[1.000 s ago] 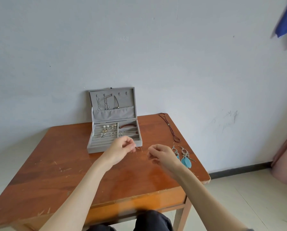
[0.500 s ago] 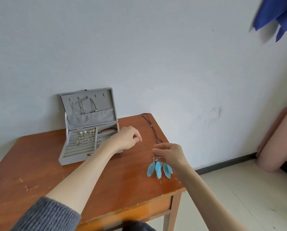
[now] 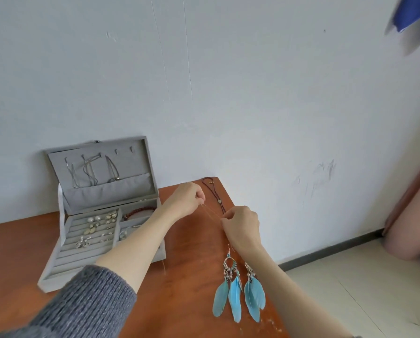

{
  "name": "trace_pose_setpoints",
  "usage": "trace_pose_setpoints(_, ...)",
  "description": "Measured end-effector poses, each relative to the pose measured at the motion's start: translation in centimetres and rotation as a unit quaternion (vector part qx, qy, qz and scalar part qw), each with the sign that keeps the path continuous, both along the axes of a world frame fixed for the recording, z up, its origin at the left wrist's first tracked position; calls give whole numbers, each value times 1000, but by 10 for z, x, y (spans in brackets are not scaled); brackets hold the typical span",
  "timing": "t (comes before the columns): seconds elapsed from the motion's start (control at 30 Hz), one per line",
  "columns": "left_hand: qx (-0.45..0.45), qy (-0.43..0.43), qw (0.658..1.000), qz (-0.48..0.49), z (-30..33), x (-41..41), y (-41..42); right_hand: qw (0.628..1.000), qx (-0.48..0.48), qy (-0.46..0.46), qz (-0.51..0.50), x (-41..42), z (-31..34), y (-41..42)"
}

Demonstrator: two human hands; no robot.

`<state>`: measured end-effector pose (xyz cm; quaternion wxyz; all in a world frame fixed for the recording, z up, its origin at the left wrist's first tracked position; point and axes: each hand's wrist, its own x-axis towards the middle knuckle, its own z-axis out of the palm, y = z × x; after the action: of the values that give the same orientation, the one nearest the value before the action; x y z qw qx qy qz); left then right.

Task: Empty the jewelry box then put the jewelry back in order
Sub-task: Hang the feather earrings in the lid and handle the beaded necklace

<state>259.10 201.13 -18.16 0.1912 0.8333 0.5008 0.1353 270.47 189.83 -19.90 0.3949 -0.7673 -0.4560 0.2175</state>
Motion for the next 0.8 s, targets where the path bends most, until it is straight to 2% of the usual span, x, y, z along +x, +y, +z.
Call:
trace_pose_setpoints(0.2,-10,0,1000,-22,-21,11,18,992,-32,-113,44,0,-7,13)
trace_pose_setpoints(0.6,38,-46,997,-43,-31,24,17,960,-21,-257,112,-2,-12,10)
trace_pose_setpoints(0.8,42,-21,998,-45,-29,16,14,947,-24,-293,129,2,-12,4)
